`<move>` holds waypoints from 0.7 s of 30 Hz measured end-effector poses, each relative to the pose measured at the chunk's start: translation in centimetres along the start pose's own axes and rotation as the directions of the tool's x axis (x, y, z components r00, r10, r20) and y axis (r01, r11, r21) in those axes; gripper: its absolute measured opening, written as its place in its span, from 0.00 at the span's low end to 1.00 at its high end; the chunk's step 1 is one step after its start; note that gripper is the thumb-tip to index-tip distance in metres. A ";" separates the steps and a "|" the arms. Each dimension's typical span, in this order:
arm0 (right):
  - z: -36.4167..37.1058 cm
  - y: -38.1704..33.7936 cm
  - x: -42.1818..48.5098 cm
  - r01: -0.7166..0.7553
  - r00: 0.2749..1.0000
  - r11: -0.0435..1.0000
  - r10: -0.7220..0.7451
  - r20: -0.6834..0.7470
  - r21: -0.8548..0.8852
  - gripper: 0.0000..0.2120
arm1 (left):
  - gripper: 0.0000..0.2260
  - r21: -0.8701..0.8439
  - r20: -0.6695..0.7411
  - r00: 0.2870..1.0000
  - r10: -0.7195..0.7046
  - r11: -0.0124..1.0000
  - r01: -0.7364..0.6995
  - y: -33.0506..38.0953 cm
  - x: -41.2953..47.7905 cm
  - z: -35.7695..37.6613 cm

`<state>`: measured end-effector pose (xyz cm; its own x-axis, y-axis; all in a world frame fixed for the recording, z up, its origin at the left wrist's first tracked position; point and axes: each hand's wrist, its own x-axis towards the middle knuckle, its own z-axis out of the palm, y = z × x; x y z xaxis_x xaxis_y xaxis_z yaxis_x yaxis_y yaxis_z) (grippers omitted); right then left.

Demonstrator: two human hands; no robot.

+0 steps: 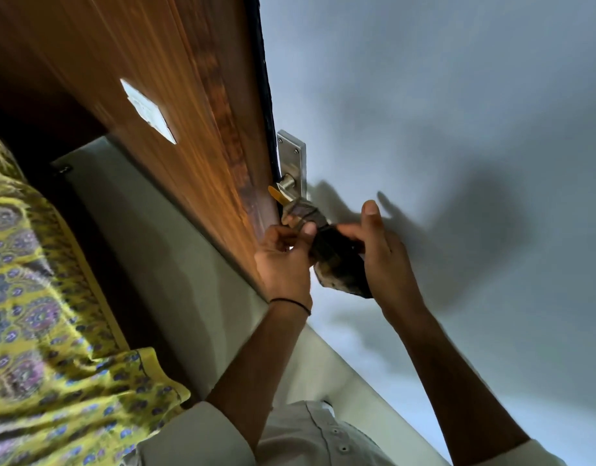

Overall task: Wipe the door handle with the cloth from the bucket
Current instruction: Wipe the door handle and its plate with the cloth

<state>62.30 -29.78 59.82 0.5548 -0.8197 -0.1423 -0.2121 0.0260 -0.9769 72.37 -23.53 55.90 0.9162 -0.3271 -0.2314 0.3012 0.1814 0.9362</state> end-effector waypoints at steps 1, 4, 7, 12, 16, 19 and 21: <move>0.1 0.1 0.0 0.008 1.000 1.000 -0.008 0.017 0.002 0.31 | 0.11 -0.043 -0.013 1.000 -0.021 0.999 0.021 0.1 0.5 0.0; 0.3 -0.1 0.2 0.013 1.000 1.000 -0.013 0.017 0.005 0.30 | 0.11 -0.099 0.006 1.000 -0.019 0.995 0.019 0.1 0.5 0.4; 0.4 0.0 0.4 0.043 0.999 0.998 -0.043 0.010 -0.054 0.34 | 0.16 -0.058 0.077 0.997 0.026 0.998 -0.021 -0.8 -0.9 0.5; 0.4 0.5 0.6 0.079 0.997 0.991 -0.079 0.011 -0.112 0.32 | 0.13 -0.050 -0.016 0.999 0.046 0.998 -0.047 1.1 1.6 0.4; 0.7 0.2 0.3 0.098 0.995 0.984 -0.101 -0.008 -0.147 0.31 | 0.10 0.008 -0.008 0.998 0.062 0.998 -0.062 1.8 2.3 0.2; 0.5 0.0 0.4 0.115 0.992 0.973 -0.123 -0.027 -0.199 0.31 | 0.09 0.081 0.075 0.995 0.067 0.994 -0.073 0.8 0.4 0.2; 0.4 0.1 0.5 0.121 0.991 0.969 -0.130 -0.028 -0.214 0.31 | 0.11 0.083 0.094 0.994 0.051 0.995 -0.059 1.2 1.1 0.1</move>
<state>62.90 -29.89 59.64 0.5548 -0.8319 -0.0098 -0.3107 -0.1963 -0.9300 73.73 -23.76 56.78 0.9015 -0.4032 -0.1571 0.2233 0.1224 0.9670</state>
